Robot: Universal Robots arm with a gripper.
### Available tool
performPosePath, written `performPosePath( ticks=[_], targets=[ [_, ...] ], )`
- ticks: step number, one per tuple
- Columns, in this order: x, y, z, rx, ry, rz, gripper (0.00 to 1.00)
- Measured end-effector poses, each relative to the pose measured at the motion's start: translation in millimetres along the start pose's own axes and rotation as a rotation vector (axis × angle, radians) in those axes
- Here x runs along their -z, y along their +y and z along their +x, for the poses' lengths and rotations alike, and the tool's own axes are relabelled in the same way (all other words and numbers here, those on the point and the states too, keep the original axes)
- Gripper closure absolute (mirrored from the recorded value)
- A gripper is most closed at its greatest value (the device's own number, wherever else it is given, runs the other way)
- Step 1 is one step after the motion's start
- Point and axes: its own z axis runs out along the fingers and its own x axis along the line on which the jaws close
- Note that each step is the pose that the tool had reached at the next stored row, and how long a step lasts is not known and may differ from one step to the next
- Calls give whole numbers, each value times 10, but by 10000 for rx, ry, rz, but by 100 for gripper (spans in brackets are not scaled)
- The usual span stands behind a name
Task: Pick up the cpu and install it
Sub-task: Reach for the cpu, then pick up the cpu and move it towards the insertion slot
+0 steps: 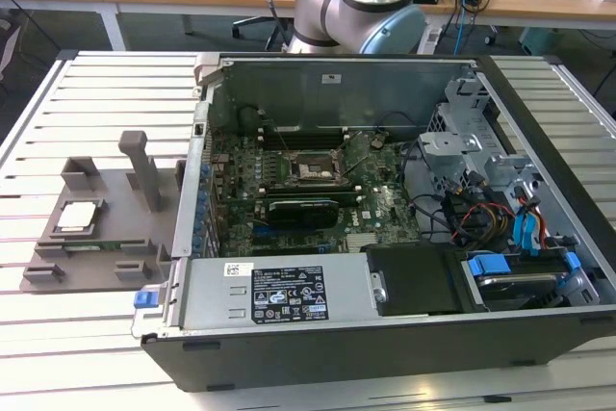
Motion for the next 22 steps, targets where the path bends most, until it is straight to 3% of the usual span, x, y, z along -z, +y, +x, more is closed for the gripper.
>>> performPosePath(
  ticks=[13, 14, 15, 20, 21, 22],
  targets=[
    [0, 0, 8, -2, 1, 0, 89],
    [0, 0, 9, -1, 1, 0, 83],
    [1, 0, 9, -2, 1, 0, 83],
    [0, -1, 11, -1, 0, 0, 34],
    [1, -1, 12, -2, 1, 1, 28],
    [1, 0, 12, -2, 1, 1, 28]
  ],
)
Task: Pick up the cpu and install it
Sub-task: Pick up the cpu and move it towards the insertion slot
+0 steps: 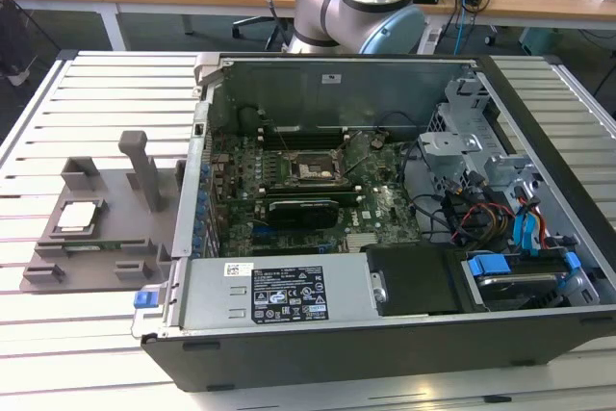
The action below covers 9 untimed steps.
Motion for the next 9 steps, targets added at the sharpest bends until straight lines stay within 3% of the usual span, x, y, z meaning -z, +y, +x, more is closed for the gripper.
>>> performPosePath(
  ticks=[2, 3, 4, 7, 9],
  targets=[
    [0, 0, 1, 0, 0, 5, 28],
    [0, 1, 3, -1, -6, 79, 28],
    [-1, 0, 2, 9, -13, 166, 28],
    [0, 0, 1, 80, -42, 609, 28],
    [0, -1, 1, 86, -47, 659, 28]
  ],
)
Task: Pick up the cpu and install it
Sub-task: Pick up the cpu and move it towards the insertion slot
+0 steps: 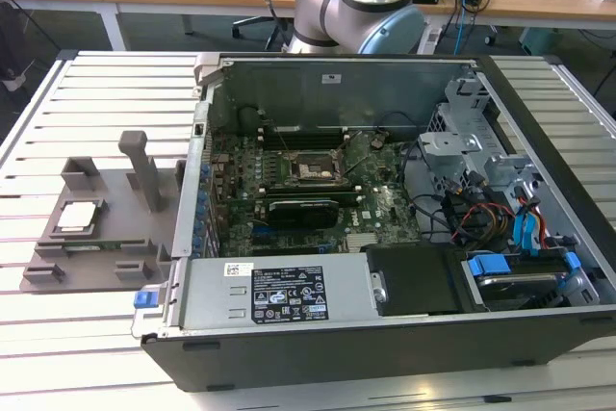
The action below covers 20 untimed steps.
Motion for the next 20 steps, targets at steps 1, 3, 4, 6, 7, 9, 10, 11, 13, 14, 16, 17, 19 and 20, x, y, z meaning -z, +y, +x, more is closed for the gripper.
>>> performPosePath(
  ticks=[1, 3, 4, 6, 7, 9, 10, 11, 13, 14, 16, 17, 19, 20],
  targets=[
    [0, 0, 0, 0, 0, 2, 28],
    [0, 1, 0, -1, -1, 4, 28],
    [-1, 1, 0, -1, 0, 4, 28],
    [-6, 1, 0, -1, 0, 4, 28],
    [-13, 1, 0, -1, 0, 4, 28],
    [-42, 2, 1, -1, 0, 4, 28],
    [-47, 2, 1, 0, -1, 3, 28],
    [-52, 2, 1, -1, 0, 4, 28],
    [-64, 2, 2, -1, 0, 4, 28],
    [-69, 2, 2, -1, 0, 5, 28],
    [-78, 2, 2, -1, -1, 4, 28],
    [-80, 2, 2, 0, 0, 4, 28],
    [-85, 3, 2, -1, 0, 4, 28],
    [-90, 3, 2, -1, 0, 3, 28]
  ],
)
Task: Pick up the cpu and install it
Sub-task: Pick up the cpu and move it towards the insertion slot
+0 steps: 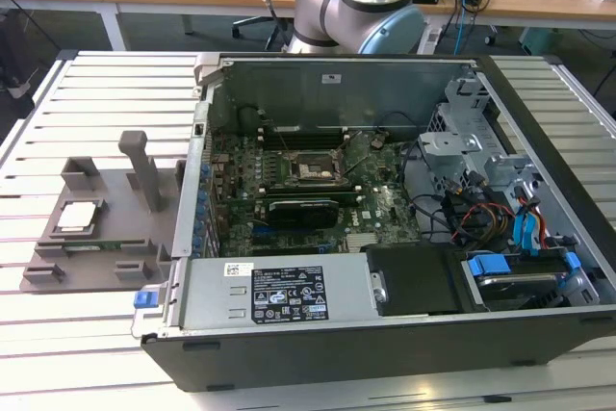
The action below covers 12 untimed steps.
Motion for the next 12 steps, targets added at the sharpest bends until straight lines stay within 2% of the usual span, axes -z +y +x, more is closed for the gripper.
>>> performPosePath(
  ticks=[12],
  targets=[
    [-60, 1, 2, 0, 1, 1, 28]
  ],
)
